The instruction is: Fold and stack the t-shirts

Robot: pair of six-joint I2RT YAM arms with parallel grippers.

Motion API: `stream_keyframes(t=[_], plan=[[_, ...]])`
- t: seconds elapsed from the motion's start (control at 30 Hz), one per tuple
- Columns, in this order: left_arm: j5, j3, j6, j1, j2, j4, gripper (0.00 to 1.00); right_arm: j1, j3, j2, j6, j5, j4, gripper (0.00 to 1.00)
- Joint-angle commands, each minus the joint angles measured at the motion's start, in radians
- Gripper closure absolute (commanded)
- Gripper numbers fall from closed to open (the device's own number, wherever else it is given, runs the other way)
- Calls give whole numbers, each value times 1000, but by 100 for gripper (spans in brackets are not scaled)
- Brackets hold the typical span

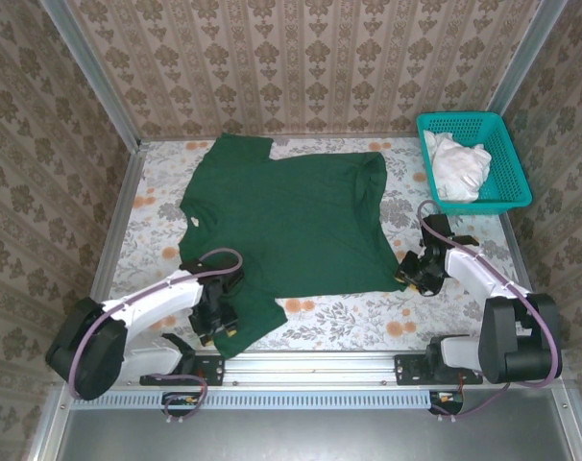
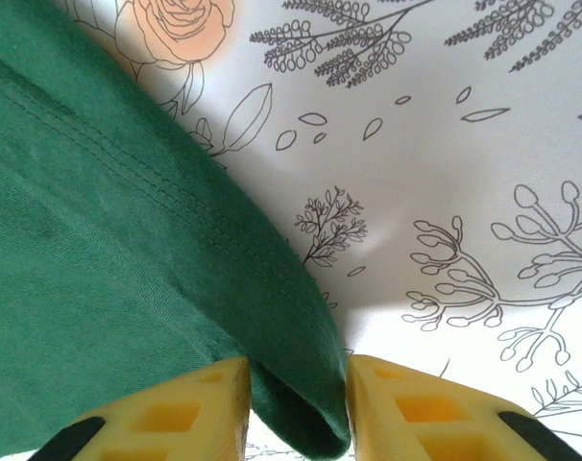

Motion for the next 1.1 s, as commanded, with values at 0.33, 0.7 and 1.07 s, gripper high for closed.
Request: stream_keyframes(t=[0.33, 0.7, 1.07], plan=[[-67, 12, 4, 34, 68, 37, 100, 55, 40, 68, -36, 87, -21, 85], [-250, 279, 326, 388, 51, -95, 100, -97, 83, 86, 108, -92, 48, 98], [-304, 253, 327, 498, -62, -190, 100, -408, -198, -69, 392, -224, 131, 99]])
